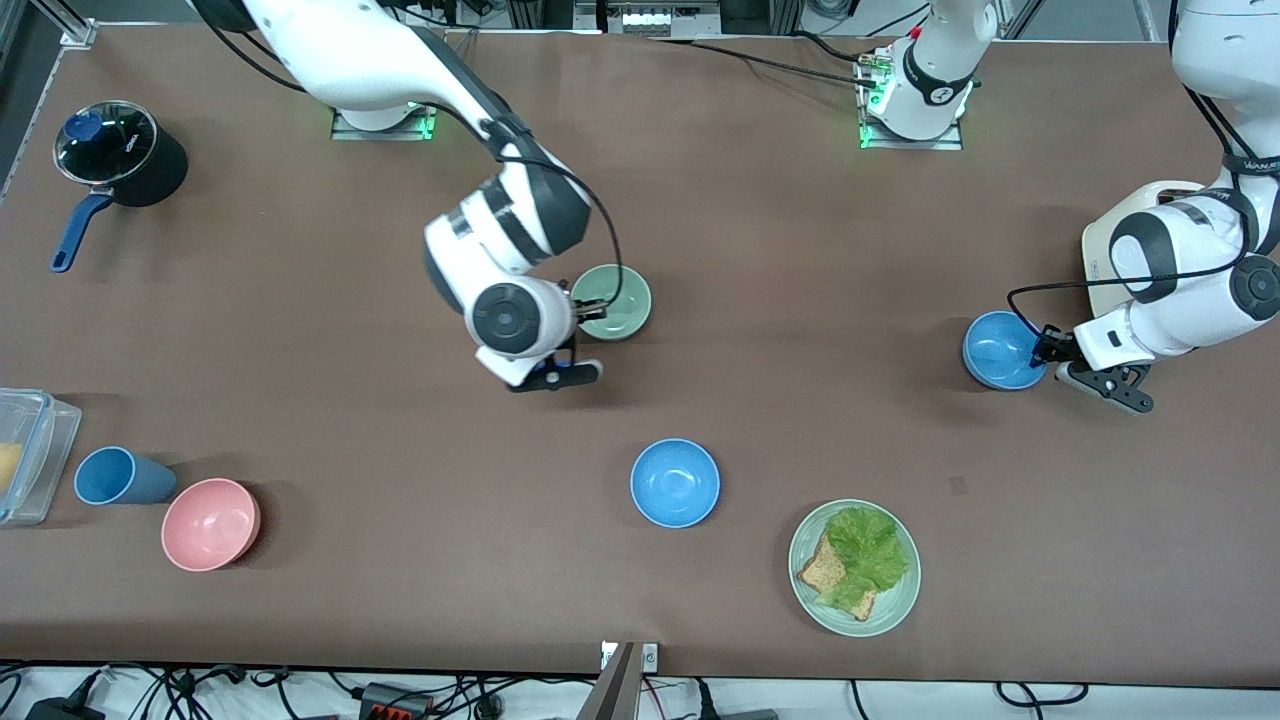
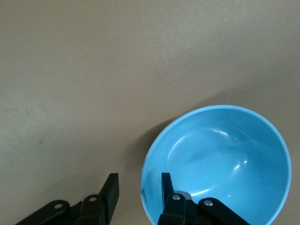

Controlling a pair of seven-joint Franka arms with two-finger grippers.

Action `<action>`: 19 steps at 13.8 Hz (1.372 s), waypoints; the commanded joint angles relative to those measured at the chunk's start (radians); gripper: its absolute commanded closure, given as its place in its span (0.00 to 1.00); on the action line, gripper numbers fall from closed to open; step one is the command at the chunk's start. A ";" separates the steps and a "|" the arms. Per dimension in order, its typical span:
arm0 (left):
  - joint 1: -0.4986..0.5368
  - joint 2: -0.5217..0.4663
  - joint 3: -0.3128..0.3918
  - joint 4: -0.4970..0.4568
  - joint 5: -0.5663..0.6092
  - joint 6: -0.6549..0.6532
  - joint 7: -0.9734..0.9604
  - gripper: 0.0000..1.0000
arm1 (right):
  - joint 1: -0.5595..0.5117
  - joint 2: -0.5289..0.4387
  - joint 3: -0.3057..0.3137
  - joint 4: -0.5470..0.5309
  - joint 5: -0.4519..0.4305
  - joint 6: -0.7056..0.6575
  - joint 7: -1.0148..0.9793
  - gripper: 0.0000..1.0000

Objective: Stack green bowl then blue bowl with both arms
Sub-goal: 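Slide the green bowl toward table center while the left gripper grasps the blue bowl, then carry the blue bowl with the left gripper over the green bowl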

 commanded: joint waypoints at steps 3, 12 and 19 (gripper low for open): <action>0.018 0.016 -0.012 0.017 -0.007 0.005 0.027 0.77 | -0.077 -0.167 -0.155 0.046 -0.021 -0.083 -0.009 0.00; 0.014 0.005 -0.024 0.019 -0.048 -0.038 0.016 0.99 | -0.127 -0.273 -0.394 0.046 -0.018 -0.075 -0.176 0.00; 0.009 -0.133 -0.172 0.023 -0.108 -0.259 -0.124 0.99 | -0.479 -0.372 -0.145 0.023 -0.053 -0.072 -0.309 0.00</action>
